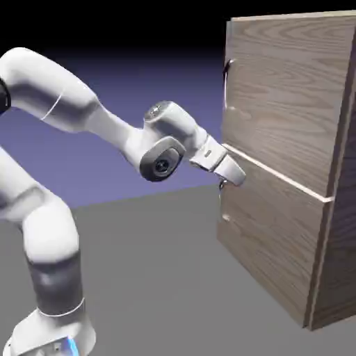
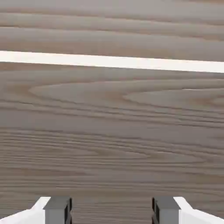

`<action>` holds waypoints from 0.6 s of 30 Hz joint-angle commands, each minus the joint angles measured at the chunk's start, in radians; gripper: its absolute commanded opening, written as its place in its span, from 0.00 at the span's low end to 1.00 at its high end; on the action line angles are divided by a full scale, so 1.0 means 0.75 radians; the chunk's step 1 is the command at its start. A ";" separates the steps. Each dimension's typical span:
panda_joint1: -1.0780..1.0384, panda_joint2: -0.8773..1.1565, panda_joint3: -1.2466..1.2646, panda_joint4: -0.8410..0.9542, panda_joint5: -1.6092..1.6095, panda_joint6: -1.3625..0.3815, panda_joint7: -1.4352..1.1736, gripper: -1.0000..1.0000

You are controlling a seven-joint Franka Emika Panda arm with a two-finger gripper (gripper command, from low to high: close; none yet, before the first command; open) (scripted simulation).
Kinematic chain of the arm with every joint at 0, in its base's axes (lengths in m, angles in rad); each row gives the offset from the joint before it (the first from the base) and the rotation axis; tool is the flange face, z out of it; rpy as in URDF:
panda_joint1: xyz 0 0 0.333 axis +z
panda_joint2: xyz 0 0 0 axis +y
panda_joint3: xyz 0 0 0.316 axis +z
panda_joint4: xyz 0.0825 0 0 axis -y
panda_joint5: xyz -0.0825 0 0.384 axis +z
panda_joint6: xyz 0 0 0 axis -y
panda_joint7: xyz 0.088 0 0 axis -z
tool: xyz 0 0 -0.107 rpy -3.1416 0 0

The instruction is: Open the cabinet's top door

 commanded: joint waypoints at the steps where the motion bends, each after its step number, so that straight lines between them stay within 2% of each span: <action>1: -0.036 -0.034 0.031 0.015 0.058 -0.014 -0.015 0.50; 18: -0.651 -0.613 0.551 0.275 1.044 -0.256 -0.263 0.50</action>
